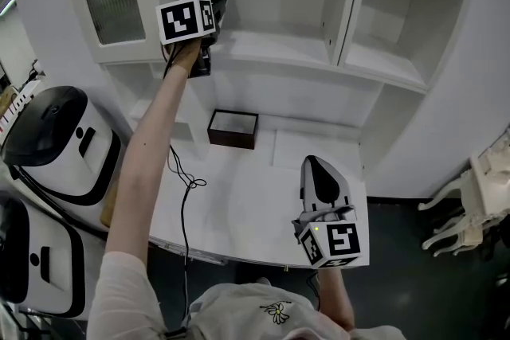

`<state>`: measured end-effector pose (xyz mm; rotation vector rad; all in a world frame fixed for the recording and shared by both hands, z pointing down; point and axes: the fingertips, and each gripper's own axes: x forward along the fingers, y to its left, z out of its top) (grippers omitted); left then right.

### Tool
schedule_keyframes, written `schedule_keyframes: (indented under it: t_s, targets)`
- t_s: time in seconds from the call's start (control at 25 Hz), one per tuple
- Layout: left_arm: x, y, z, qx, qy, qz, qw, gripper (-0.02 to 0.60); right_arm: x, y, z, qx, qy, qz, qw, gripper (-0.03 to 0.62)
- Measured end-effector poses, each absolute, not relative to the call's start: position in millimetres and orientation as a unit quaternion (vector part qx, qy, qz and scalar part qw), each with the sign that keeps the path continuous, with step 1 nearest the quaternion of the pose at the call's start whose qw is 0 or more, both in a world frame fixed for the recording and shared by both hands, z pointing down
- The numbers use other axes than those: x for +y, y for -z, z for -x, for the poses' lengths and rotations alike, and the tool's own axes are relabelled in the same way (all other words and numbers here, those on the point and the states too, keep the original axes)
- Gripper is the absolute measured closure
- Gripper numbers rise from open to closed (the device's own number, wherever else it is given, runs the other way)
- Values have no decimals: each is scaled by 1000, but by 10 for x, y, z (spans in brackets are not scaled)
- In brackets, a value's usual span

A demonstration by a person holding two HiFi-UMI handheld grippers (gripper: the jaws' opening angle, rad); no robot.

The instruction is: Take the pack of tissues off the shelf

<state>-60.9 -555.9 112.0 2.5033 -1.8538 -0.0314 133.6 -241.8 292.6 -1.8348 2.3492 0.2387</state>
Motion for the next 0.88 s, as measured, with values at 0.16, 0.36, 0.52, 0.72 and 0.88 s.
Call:
schedule_keyframes:
  t_s: [0.16,0.36,0.52,0.72,0.88]
  targets:
    - [-5141,-931,614,-572,59,-818,-27,204,-2380,-2829,-1249,783,-92,609,87,591]
    - [-4471,-925,660,-549,113,-824,-79,204,-2329,-2743,-1082,790,-108,597,90,591]
    - [-3877,-1099,687,-530,156,-827,-105,202,-2300,-2694,-999,788,-131,595,92,591]
    - [-3143,-1524,746,-535,182,-811,-149,202,-2261,-2704,-985,781,-146,601,85,591]
    - [-2714,-1890,772,-544,180,-802,-167,202,-2221,-2713,-1037,769,-150,615,90,591]
